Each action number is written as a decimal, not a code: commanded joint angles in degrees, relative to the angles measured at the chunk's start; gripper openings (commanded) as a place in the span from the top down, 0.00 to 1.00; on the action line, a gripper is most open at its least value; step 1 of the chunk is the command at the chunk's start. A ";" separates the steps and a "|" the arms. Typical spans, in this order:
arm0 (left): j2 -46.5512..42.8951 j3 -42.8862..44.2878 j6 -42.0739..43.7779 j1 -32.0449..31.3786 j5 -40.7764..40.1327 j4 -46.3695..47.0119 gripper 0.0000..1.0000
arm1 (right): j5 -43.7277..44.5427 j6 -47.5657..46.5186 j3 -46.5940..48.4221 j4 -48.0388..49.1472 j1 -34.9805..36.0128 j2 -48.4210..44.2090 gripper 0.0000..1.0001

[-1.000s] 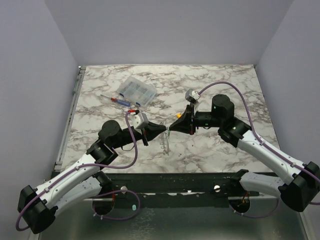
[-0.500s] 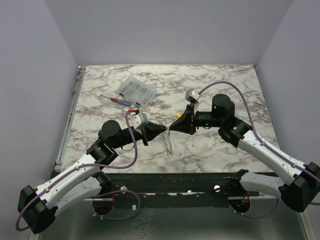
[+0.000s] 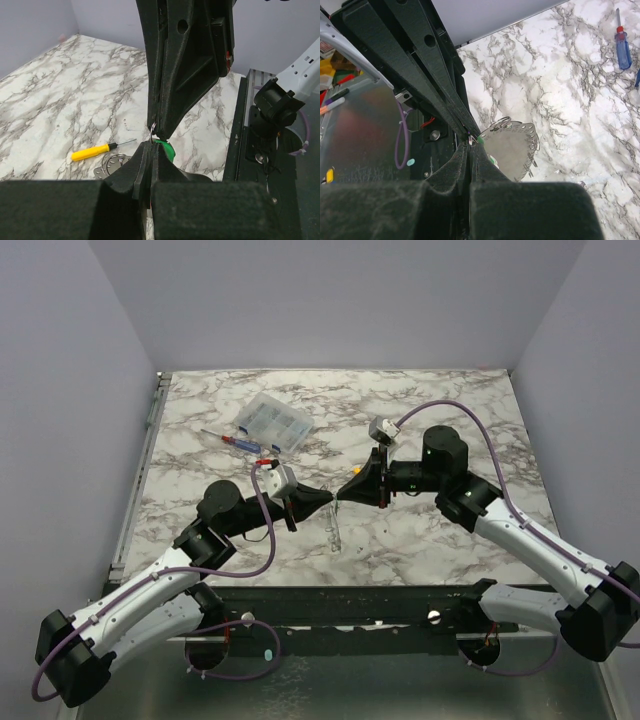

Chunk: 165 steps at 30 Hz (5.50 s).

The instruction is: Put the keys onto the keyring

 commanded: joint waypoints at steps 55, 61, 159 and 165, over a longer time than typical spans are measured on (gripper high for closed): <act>-1.51 0.79 0.52 -0.35 0.88 1.94 1.00 | 4.38 -7.92 -7.10 8.57 0.34 -7.57 0.45; -1.94 0.73 0.72 -0.32 0.78 1.93 1.00 | 0.42 -5.08 -14.72 21.92 0.36 -12.15 0.37; -5.71 0.69 3.65 -0.10 1.34 0.08 0.30 | 23.40 -23.29 21.62 -43.79 2.47 3.42 0.99; -4.76 0.75 4.47 -0.13 2.67 -0.58 0.29 | 21.82 -23.91 22.08 -45.02 2.48 3.18 0.99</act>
